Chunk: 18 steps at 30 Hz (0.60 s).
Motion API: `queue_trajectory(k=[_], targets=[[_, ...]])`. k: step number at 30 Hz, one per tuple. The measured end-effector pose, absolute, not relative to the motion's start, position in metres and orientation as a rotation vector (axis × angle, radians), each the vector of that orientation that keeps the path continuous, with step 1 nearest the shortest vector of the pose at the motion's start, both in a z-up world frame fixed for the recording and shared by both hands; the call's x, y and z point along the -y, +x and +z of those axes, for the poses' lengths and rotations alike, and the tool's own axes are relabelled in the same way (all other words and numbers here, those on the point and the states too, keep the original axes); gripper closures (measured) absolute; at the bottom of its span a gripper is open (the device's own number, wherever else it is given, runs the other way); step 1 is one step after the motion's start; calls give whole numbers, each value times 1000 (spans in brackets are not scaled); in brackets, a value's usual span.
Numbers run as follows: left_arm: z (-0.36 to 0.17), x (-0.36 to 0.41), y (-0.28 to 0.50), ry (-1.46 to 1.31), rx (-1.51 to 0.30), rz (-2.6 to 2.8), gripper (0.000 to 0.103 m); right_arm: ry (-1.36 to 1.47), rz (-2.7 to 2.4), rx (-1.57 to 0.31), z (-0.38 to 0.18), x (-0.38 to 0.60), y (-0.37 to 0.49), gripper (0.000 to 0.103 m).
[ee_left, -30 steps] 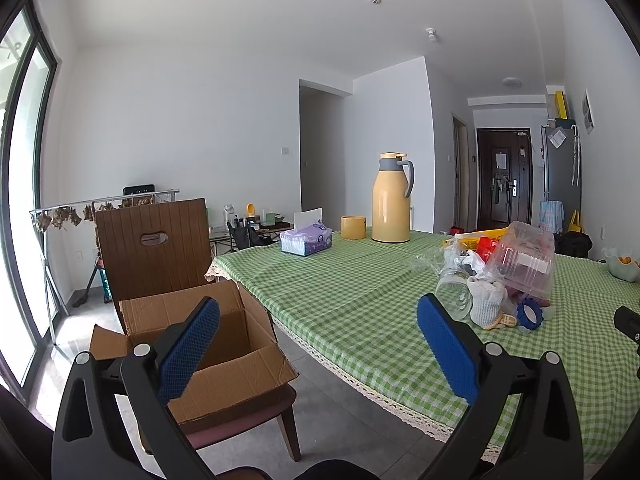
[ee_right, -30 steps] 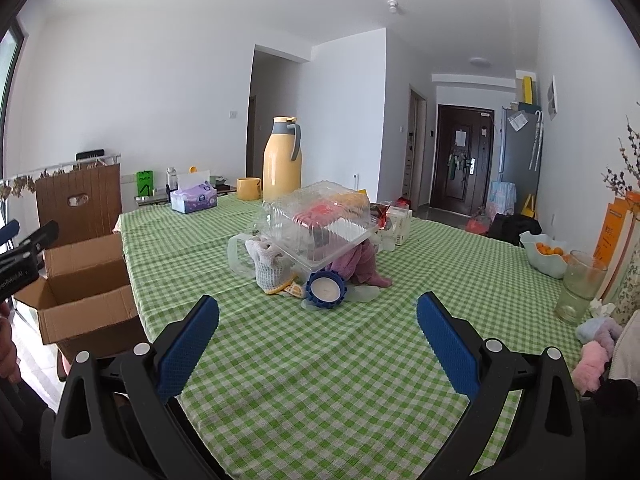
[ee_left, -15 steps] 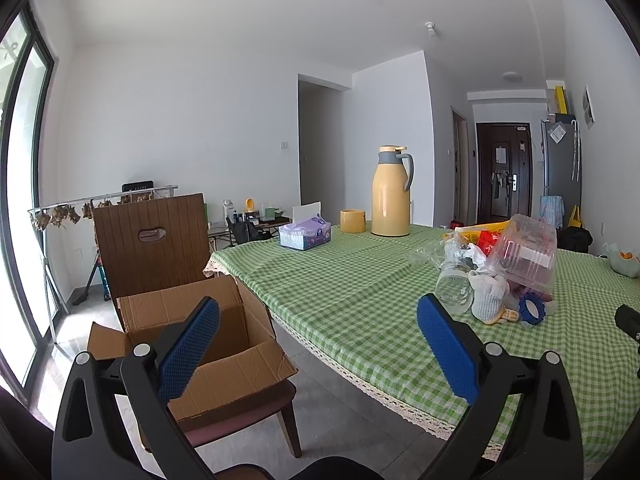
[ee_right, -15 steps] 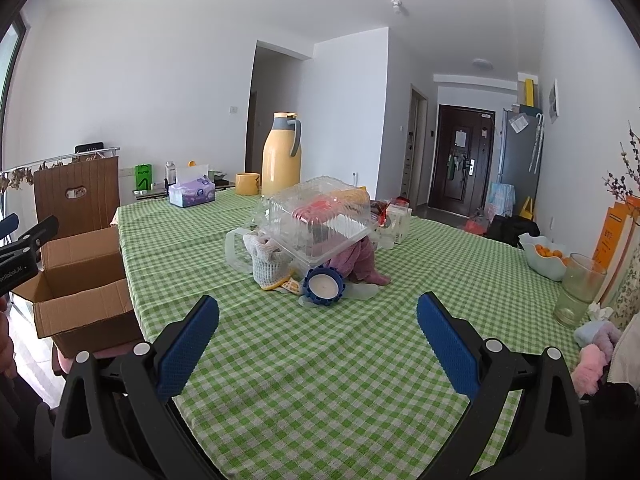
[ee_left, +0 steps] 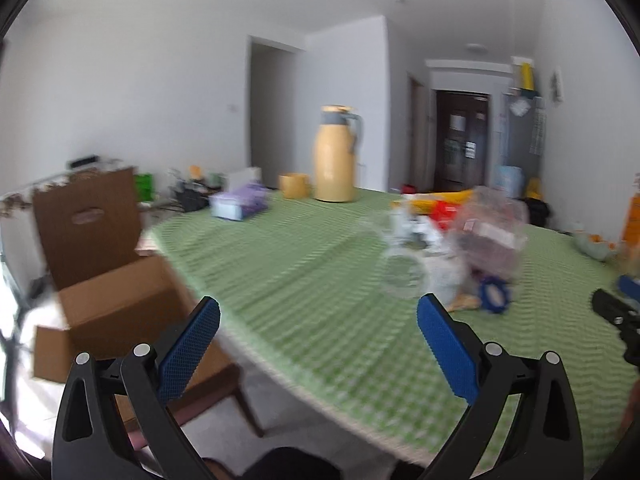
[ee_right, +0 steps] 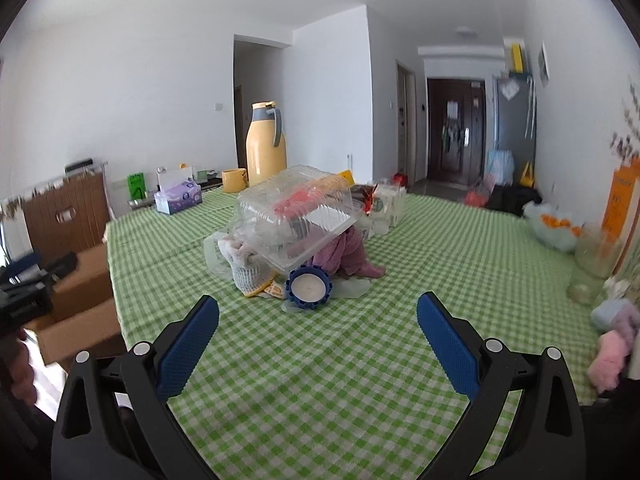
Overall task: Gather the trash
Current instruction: 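Reach the left tool to the clear plastic container and grasp it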
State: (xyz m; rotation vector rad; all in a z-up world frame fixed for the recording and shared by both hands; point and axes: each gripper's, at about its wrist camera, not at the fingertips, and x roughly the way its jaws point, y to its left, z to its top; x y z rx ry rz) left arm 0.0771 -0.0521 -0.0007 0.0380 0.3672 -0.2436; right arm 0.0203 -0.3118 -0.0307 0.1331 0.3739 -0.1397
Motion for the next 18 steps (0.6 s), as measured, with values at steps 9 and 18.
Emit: queue_trajectory(k=[9, 18], targets=[[22, 139, 176, 52, -486, -833, 7, 306, -109, -426, -22, 352, 58, 8], [-2, 218, 312, -137, -947, -1052, 11, 487, -20, -448, -23, 381, 98, 8]])
